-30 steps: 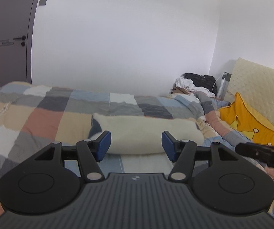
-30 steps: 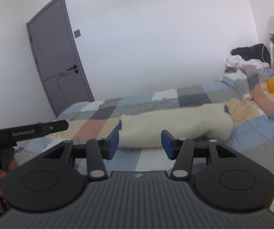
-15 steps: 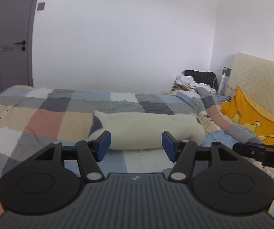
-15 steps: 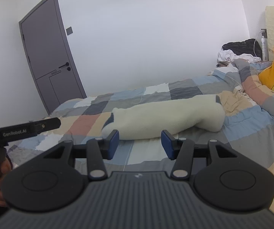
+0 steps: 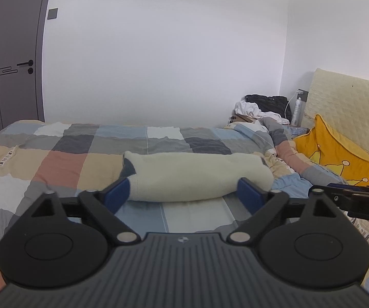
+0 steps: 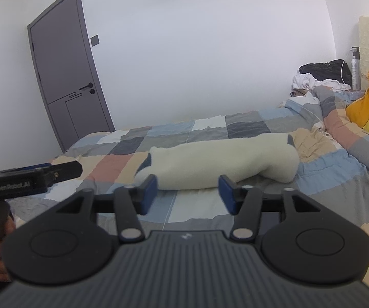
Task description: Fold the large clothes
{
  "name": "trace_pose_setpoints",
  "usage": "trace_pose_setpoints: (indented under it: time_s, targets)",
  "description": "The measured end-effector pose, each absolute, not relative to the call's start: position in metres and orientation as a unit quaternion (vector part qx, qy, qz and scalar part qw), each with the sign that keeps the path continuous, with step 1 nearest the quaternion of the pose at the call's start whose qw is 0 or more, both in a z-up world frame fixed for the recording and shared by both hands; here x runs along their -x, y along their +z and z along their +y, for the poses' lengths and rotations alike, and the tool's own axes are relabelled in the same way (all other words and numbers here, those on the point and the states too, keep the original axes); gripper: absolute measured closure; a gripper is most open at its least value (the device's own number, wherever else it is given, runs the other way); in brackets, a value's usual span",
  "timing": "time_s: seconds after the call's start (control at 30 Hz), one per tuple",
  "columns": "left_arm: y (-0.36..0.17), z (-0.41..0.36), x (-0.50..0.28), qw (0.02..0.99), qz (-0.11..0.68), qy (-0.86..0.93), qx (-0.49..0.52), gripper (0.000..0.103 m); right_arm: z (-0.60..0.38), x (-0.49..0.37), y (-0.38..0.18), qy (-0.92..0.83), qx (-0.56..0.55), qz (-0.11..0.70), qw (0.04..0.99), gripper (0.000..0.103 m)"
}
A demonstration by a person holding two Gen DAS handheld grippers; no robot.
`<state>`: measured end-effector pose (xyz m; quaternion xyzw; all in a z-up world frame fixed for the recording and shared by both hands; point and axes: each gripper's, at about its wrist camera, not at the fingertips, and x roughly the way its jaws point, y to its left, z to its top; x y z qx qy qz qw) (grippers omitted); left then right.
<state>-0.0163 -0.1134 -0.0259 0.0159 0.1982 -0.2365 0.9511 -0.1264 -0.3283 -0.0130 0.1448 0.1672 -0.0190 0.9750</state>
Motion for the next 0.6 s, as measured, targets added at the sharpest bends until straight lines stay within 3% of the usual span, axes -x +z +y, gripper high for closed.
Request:
trace_pose_setpoints:
  time_s: [0.07, 0.17, 0.33, 0.37, 0.6]
  targets:
    - [-0.0249, -0.1132, 0.0161, 0.952, 0.200, -0.232, -0.017, 0.004, -0.3290, 0.1277, -0.0110, -0.018, -0.144, 0.162, 0.976, 0.020]
    - [-0.0233, -0.1119, 0.0155, 0.953, 0.201, -0.227, -0.016, 0.001, -0.3303, 0.1285, -0.0092, -0.013, -0.151, 0.164, 0.975, 0.019]
    - [-0.0228, -0.1125, 0.0169, 0.955, 0.205, -0.214, -0.019, 0.000, -0.3318, 0.1272, -0.0089, -0.024, -0.134, 0.169, 0.976, 0.010]
    - [-0.0228, -0.1123, 0.0169, 0.955, 0.206, -0.212, -0.019, 0.000, -0.3326, 0.1271, -0.0092, -0.026, -0.136, 0.168, 0.976, 0.000]
    - [-0.0224, -0.1137, 0.0191, 0.956, 0.210, -0.204, -0.021, 0.000, -0.3343, 0.1260, -0.0104, -0.031, -0.139, 0.171, 0.975, 0.000]
